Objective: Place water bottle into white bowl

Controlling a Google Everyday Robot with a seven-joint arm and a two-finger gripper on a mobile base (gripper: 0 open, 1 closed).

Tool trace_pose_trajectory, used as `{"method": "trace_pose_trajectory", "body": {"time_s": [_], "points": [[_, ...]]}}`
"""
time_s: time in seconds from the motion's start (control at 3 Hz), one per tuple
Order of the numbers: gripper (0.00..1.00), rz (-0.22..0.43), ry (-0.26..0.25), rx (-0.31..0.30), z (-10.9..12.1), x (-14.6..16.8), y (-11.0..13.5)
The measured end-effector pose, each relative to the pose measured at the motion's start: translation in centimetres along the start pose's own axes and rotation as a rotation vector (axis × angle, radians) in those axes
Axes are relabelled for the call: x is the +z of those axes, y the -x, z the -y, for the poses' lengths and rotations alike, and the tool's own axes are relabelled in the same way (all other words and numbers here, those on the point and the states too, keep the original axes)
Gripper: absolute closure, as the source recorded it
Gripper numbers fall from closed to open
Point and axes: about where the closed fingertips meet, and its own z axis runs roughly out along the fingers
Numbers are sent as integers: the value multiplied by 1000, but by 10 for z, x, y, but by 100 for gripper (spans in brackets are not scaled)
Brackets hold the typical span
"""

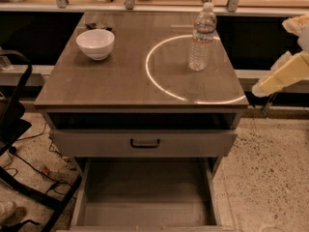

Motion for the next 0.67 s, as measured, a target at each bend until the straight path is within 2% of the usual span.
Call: {"method": "trace_pose_trajectory", "body": {"time_s": [0.33, 0.67], "points": [[0, 234, -76, 33, 35, 21, -1], [0, 451, -151, 57, 70, 31, 17]]}}
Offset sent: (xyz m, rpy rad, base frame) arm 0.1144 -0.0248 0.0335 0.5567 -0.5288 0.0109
